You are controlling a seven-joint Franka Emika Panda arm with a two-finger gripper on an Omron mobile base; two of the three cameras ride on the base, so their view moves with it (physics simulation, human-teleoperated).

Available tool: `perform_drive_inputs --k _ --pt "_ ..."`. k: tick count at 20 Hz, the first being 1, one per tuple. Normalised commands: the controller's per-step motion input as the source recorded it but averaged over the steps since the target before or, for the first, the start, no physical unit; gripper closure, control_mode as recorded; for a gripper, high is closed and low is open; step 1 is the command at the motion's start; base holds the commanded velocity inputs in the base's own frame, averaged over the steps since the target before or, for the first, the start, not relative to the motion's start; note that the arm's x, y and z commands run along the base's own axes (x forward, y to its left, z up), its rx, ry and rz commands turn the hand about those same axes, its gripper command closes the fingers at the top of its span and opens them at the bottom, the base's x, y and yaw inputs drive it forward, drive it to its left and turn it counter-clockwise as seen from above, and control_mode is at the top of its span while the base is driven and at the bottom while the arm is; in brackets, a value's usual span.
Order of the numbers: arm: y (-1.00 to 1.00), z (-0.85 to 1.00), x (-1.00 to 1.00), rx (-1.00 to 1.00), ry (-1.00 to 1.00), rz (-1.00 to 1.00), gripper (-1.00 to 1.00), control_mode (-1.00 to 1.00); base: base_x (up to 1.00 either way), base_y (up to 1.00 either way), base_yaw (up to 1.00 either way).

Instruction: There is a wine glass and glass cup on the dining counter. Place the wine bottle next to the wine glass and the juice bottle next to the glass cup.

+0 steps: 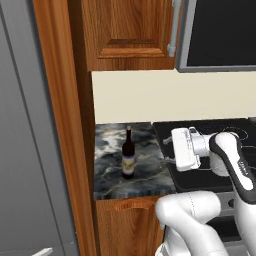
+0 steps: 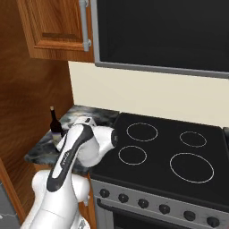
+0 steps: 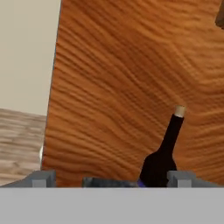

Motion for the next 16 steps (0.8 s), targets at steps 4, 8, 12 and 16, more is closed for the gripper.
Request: perform_drive_inputs --k 4,8,12,16 --pt "0.08 -0.27 0.75 0.13 -0.03 0.10 -1.00 -1.00 0.00 0.00 0.00" --pt "0.17 -0.17 0.73 0.07 0.00 0.07 -1.00 -1.00 0.00 0.00 0.00" --pt "0.12 -0.10 0.68 0.04 0.06 0.11 -1.00 -1.00 0.00 0.00 0.00" --pt "0.12 -0.15 0.61 0.00 0.12 0.12 -1.00 -1.00 0.00 0.00 0.00"
